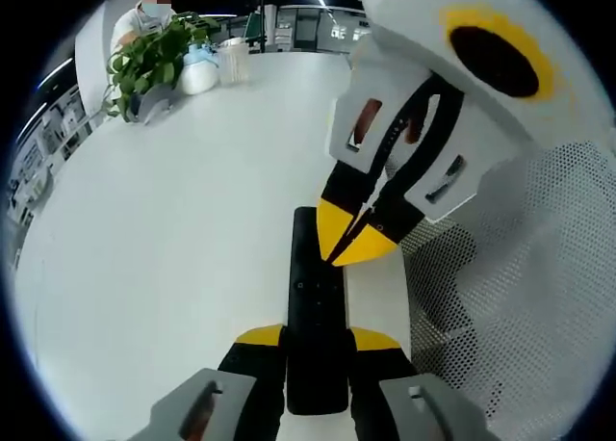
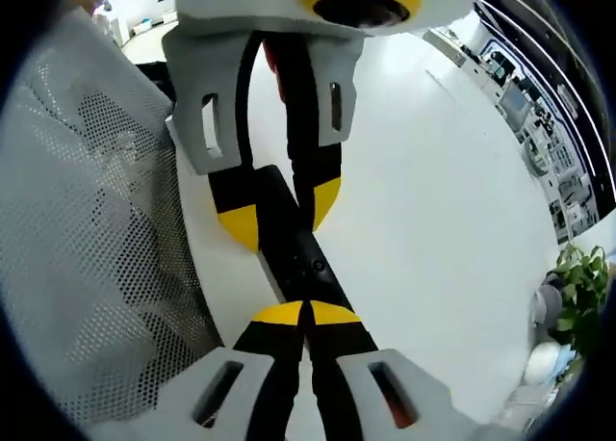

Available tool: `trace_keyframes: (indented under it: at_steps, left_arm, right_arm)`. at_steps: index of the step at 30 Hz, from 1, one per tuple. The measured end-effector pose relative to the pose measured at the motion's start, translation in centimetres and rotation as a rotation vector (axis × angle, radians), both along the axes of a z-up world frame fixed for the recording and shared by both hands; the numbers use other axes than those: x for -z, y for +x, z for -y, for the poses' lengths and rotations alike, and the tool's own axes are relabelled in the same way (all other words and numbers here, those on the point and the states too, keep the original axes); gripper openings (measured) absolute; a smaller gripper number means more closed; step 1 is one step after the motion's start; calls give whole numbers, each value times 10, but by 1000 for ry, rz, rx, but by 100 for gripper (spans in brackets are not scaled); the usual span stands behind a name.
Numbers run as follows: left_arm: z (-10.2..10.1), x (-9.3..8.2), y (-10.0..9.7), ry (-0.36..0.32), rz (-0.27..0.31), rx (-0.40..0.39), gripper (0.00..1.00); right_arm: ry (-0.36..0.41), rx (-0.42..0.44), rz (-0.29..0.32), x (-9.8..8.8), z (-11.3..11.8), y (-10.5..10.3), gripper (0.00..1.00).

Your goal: Press the specified remote control buttons in sequence, fully releasing each button before pressing the next.

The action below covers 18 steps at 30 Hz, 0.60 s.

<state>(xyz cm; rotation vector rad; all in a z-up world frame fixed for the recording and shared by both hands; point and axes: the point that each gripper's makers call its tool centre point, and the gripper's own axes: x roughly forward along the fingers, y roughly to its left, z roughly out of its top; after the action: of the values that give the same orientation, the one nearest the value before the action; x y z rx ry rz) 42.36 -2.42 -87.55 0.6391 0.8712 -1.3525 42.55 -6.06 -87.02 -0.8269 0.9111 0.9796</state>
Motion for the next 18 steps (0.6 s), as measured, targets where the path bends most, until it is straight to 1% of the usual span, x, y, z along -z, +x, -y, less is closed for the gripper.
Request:
trace_keyframes:
  at_steps: [2,4,9,13,18]
  left_arm:
    - [0,0,0,-1,4,5,24]
    - [0,0,0,-2,5,5,24]
    - [0,0,0,-4,3,3,24]
    - [1,0,0,-5,2,3,24]
    - [1,0,0,-5,2,4,24]
  right_arm:
    - [7,-6,2,0,0,-1,0]
    - [7,-34,16,0,0,-2,0]
    - [34,-12,-9,-2,-1,0,0]
    - [40,-27,8,-2,-4,1,0]
    - [40,-19,5,-1,-4,1,0]
